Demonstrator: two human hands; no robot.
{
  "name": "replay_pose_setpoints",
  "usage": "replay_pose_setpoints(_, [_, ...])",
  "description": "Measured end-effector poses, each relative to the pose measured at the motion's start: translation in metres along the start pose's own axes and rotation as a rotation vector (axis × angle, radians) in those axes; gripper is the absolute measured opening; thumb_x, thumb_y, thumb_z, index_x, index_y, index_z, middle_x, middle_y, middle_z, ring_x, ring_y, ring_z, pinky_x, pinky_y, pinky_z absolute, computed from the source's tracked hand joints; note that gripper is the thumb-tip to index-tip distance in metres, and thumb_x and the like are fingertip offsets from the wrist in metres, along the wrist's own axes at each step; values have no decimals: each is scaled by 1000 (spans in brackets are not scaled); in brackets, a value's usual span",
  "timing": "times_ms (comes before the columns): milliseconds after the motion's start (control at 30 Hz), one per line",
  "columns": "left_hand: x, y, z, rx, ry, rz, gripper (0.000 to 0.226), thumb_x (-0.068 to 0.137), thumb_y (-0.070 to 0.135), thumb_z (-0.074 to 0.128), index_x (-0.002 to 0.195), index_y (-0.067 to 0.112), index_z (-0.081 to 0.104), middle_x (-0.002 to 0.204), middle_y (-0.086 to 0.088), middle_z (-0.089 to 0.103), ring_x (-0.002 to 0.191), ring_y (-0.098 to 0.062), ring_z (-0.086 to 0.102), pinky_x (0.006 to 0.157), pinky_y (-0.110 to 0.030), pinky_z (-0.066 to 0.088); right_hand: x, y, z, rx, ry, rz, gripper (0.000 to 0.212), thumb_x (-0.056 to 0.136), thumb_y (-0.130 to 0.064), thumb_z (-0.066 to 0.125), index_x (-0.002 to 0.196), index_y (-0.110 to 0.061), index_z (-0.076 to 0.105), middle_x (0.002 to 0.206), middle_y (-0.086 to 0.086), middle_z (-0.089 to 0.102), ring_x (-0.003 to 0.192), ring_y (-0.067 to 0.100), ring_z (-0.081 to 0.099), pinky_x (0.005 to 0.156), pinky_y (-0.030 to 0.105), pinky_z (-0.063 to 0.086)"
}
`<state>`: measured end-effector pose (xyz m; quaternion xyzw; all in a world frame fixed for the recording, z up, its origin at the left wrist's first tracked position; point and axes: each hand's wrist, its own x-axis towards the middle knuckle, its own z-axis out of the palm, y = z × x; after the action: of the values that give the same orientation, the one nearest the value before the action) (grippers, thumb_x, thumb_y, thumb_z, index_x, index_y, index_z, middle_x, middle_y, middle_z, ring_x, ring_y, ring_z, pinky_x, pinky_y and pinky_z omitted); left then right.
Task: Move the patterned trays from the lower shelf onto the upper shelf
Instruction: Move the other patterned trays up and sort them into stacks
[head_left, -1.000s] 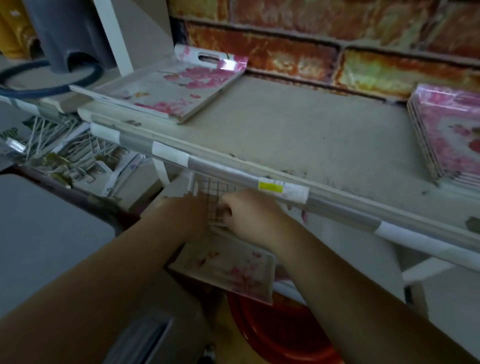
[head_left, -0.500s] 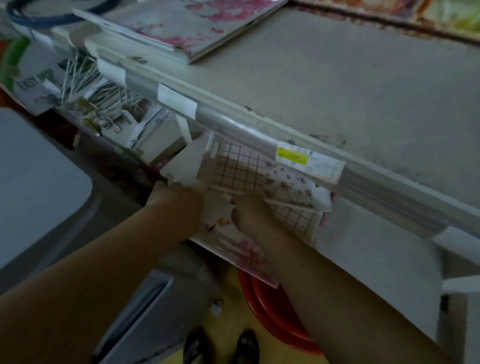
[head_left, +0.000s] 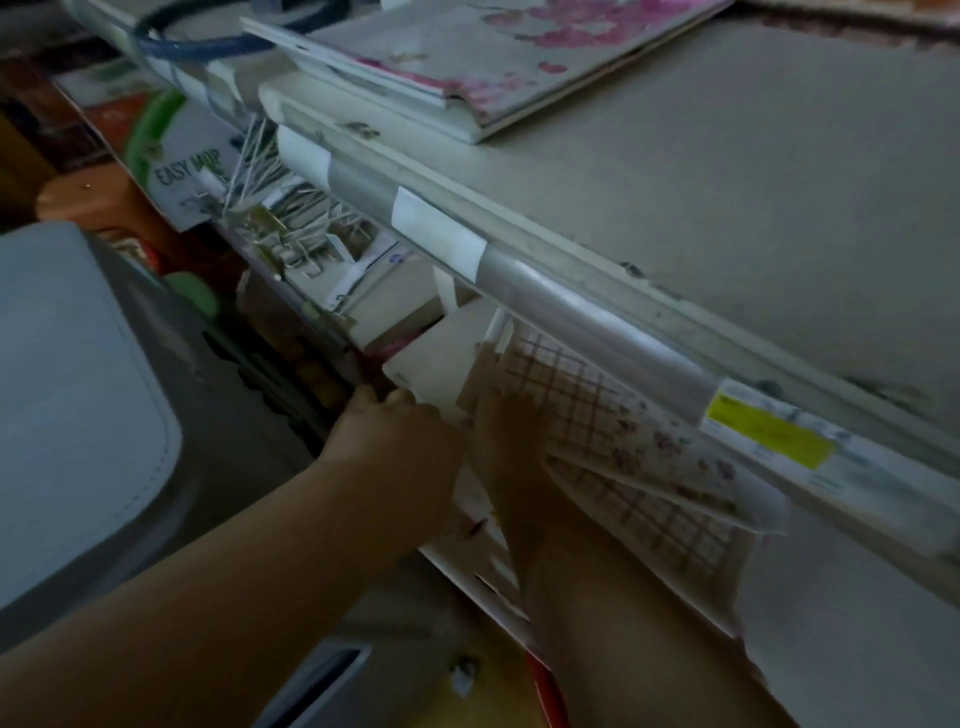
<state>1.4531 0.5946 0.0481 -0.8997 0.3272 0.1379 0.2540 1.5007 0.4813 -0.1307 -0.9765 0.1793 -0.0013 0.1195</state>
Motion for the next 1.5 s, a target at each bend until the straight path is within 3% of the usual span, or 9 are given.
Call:
replay_pose_setpoints(133, [-3, 0, 3, -65, 44, 20, 24, 93, 42, 46, 111, 27, 47, 116, 0, 57, 119, -25, 46, 99, -46, 36, 5, -2, -5, -124, 33, 36, 32, 98, -27, 51, 124, -11, 63, 104, 7, 72, 89, 21, 69, 80, 38, 56])
replay_pose_setpoints(300, [-9, -1, 0, -102, 54, -11, 22, 94, 39, 44, 112, 27, 51, 119, 0, 56, 121, -24, 45, 102, -47, 35, -10, -3, -27, -80, 137, -47, 43, 96, -32, 51, 132, -8, 53, 111, 12, 67, 92, 24, 67, 76, 37, 54])
replay_pose_setpoints(367, [-14, -2, -2, -94, 59, 8, 22, 93, 39, 45, 110, 27, 52, 116, 0, 56, 115, -23, 47, 99, -46, 37, -27, -2, -39, -81, 196, -65, 46, 91, -34, 62, 127, -6, 57, 97, 12, 70, 79, 23, 68, 66, 34, 54])
replay_pose_setpoints(500, [-27, -6, -14, -94, 76, 5, 28, 92, 40, 46, 116, 27, 54, 119, 0, 55, 115, -23, 47, 97, -43, 40, -65, 15, -44, -228, 58, -180, 50, 94, -26, 55, 138, -5, 43, 117, 19, 57, 103, 36, 59, 86, 48, 48])
replay_pose_setpoints(667, [-48, -6, -33, -177, 113, 74, 30, 94, 34, 47, 122, 26, 51, 122, -1, 55, 113, -24, 51, 88, -40, 45, -111, 27, -87, -142, 141, -46, 55, 90, -35, 58, 141, -22, 43, 131, 8, 58, 118, 30, 52, 103, 53, 30])
replay_pose_setpoints(800, [-67, -10, -40, -252, 169, 156, 37, 91, 32, 53, 127, 26, 45, 127, -1, 54, 117, -25, 51, 90, -42, 48, -150, 30, -122, -118, 261, 67, 35, 70, -27, 73, 105, -26, 73, 98, 2, 72, 97, 28, 63, 93, 51, 42])
replay_pose_setpoints(1000, [-104, -25, -34, -384, 267, 262, 54, 91, 26, 53, 140, 30, 31, 135, -6, 51, 123, -27, 51, 96, -49, 47, -207, 12, -174, -101, 298, 149, 24, 95, -33, 45, 111, -29, 63, 111, -1, 66, 108, 26, 53, 90, 42, 31])
replay_pose_setpoints(1300, [-151, -37, -28, -298, 624, 352, 76, 86, 36, 60, 148, 33, 17, 152, 3, 31, 142, -22, 25, 114, -53, 20, -313, -54, -252, 35, 411, 158, 30, 98, -43, 46, 120, -29, 61, 115, -2, 66, 109, 25, 55, 88, 39, 37])
replay_pose_setpoints(1500, [-181, -63, -46, -384, 883, 419, 53, 79, 39, 71, 126, 30, 48, 122, 4, 59, 120, -21, 48, 107, -41, 29, -363, -60, -307, 225, 342, 101, 38, 98, -48, 46, 129, -28, 56, 124, -3, 63, 112, 21, 57, 90, 34, 41])
